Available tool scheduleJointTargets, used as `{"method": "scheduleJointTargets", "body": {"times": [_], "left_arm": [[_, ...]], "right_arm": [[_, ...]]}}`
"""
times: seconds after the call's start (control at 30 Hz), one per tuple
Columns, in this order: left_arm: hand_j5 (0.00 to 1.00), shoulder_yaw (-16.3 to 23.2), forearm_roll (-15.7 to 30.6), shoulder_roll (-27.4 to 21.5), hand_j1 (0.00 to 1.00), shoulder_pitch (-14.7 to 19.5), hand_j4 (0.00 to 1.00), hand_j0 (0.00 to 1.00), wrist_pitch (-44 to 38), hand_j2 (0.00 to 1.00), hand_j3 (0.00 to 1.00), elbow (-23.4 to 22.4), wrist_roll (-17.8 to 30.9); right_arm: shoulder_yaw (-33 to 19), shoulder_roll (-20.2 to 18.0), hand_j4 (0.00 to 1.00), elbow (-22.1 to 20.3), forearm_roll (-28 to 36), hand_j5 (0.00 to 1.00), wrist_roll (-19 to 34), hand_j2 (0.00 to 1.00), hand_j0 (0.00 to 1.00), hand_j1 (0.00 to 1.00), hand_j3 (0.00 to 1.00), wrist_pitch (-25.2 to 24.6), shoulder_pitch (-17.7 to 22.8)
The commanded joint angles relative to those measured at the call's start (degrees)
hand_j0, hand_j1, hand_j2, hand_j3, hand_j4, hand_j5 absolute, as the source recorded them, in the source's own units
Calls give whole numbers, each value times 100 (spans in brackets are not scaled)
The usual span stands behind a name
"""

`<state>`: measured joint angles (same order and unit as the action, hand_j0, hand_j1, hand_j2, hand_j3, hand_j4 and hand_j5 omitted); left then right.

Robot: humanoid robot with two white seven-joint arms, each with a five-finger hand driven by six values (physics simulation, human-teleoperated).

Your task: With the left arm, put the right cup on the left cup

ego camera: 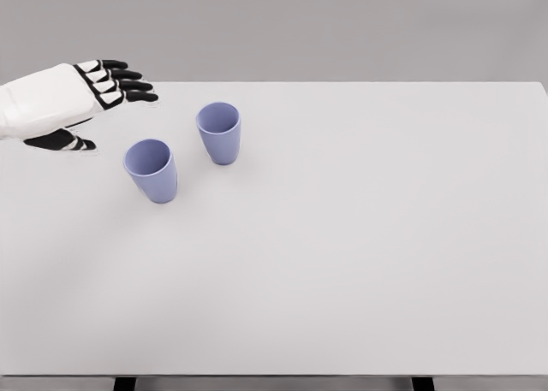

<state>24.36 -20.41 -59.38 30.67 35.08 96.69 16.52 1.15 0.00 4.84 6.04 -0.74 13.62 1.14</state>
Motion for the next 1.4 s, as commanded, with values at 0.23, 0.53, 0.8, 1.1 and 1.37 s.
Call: {"method": "scheduleJointTargets", "body": {"times": [0.23,0.53,0.8,1.1,1.37], "left_arm": [[100,2151,-561,401,100,2082,100,100,-8,100,100,-739,326],[100,3347,-807,1702,100,3305,100,100,-8,100,100,-3033,537],[100,3391,-1149,2546,100,3604,100,100,-8,100,100,-3640,546],[100,3400,-1940,3205,100,3516,100,100,-8,100,100,-3631,581],[100,3408,-2283,3319,100,3437,100,100,-8,100,100,-3605,669]], "right_arm": [[-1,0,100,-1,3,100,-5,100,100,100,100,0,0],[-1,0,100,-1,3,100,3,100,100,100,100,0,0],[-1,0,100,-1,3,100,-5,100,100,100,100,0,0],[-1,0,100,-1,3,100,3,100,100,100,100,0,0],[-1,0,100,-1,3,100,3,100,100,100,100,0,0]]}}
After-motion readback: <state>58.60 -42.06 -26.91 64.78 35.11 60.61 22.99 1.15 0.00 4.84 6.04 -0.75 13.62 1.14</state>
